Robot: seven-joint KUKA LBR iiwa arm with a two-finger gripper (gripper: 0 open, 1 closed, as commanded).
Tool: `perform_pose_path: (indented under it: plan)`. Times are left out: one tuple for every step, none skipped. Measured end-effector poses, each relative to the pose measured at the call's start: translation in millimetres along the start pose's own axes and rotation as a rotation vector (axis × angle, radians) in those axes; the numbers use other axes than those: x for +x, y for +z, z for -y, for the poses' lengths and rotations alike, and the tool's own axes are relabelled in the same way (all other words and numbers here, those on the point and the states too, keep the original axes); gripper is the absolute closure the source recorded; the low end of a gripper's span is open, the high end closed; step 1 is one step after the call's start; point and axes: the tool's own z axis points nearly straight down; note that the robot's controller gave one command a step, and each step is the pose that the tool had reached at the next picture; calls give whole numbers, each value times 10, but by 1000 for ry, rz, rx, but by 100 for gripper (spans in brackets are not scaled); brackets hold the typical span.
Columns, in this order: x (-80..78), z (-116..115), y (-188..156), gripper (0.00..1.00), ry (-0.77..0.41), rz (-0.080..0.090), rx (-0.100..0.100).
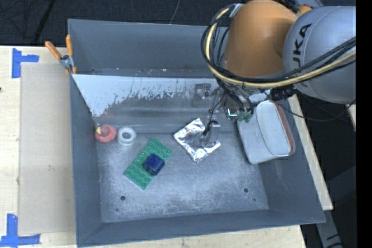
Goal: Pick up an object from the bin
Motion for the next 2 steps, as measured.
perform_pose_path:
  plan:
    - [208,-260,1387,0,203,-1,0]
    - [395,-1392,1444,0,80,6,-2]
